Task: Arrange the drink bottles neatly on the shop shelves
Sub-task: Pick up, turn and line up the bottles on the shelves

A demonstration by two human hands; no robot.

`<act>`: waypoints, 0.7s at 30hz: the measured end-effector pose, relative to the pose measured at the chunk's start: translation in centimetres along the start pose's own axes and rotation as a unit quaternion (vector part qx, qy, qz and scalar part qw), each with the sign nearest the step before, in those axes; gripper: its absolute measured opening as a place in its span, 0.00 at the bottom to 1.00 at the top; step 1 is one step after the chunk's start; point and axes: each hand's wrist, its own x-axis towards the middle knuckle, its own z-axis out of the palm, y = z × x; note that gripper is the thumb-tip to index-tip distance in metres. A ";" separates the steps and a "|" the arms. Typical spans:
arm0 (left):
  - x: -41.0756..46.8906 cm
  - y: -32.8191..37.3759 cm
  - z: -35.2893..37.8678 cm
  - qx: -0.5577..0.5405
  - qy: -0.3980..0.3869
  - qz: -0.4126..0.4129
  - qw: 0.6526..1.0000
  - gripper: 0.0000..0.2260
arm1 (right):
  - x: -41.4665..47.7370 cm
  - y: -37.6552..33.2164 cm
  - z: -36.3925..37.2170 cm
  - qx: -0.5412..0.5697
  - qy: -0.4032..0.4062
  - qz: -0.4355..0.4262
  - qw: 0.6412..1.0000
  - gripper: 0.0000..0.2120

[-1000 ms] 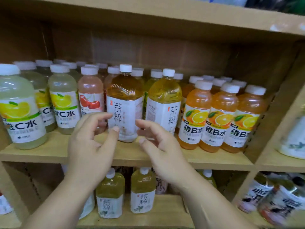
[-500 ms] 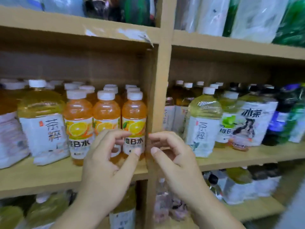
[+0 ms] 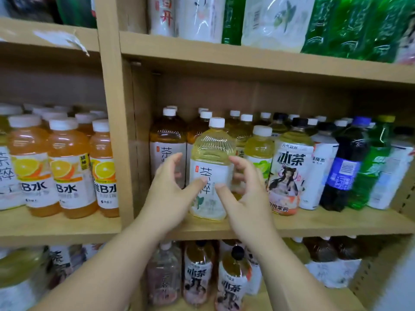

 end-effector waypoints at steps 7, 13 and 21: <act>1.0 0.0 3.0 -0.083 -0.084 -0.024 0.993 0.18 | 1.2 2.2 0.3 0.070 -0.057 0.037 0.995 0.36; 0.6 -0.3 3.5 -0.067 0.006 -0.025 0.997 0.21 | 2.1 2.5 -2.3 -0.108 0.052 -0.026 0.992 0.20; 0.6 0.0 3.8 -0.058 0.031 -0.040 0.997 0.24 | 8.5 -0.4 -8.9 -0.396 0.220 -0.107 0.885 0.20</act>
